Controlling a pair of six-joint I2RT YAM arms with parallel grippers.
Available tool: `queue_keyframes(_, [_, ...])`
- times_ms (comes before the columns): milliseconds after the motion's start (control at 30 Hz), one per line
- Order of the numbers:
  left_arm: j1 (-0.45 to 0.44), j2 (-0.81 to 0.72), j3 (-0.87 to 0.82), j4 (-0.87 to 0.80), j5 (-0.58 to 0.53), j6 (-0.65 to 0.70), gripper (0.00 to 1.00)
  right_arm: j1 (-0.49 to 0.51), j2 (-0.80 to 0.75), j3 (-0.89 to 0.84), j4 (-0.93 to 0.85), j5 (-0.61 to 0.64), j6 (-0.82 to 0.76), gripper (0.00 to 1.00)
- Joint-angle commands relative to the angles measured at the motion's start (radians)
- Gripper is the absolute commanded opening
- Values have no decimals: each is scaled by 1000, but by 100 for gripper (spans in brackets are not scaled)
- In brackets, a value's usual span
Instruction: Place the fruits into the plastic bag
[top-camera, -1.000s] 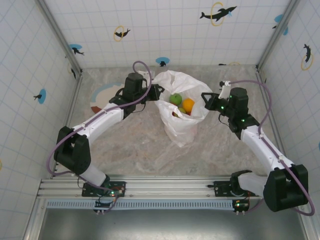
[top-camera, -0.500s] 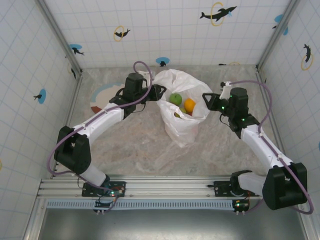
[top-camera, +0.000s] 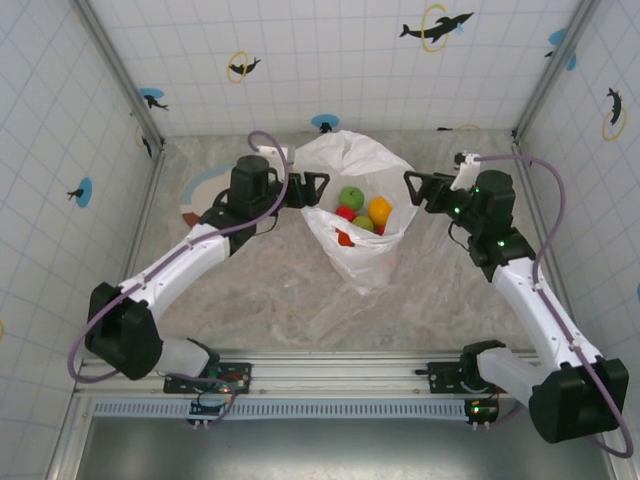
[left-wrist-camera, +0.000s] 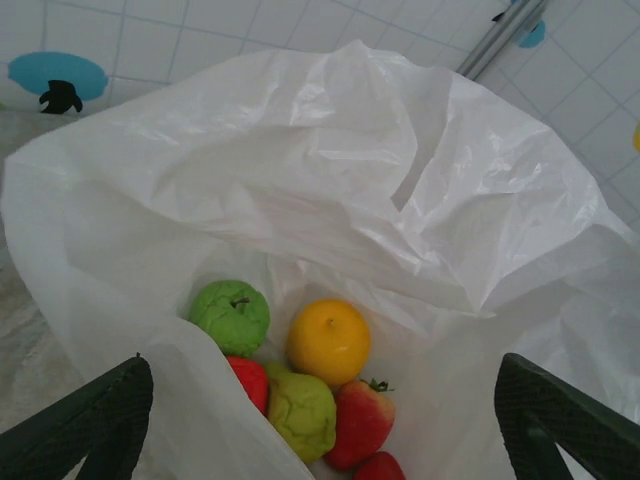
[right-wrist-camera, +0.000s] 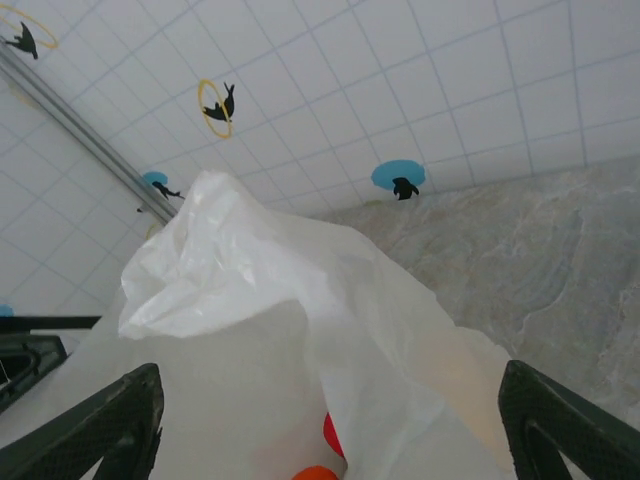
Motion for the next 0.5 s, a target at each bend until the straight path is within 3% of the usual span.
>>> queue_keyframes(0, [2, -69, -45, 42, -36, 46, 94, -6, -35, 45, -27, 44, -41, 91])
queue_keyframes(333, [1, -250, -209, 174, -102, 94, 98, -19, -92, 55, -32, 121, -83, 98])
queue_keyframes(467, [1, -327, -280, 222, -220, 95, 98, -21, -113, 50, -42, 172, -108, 100])
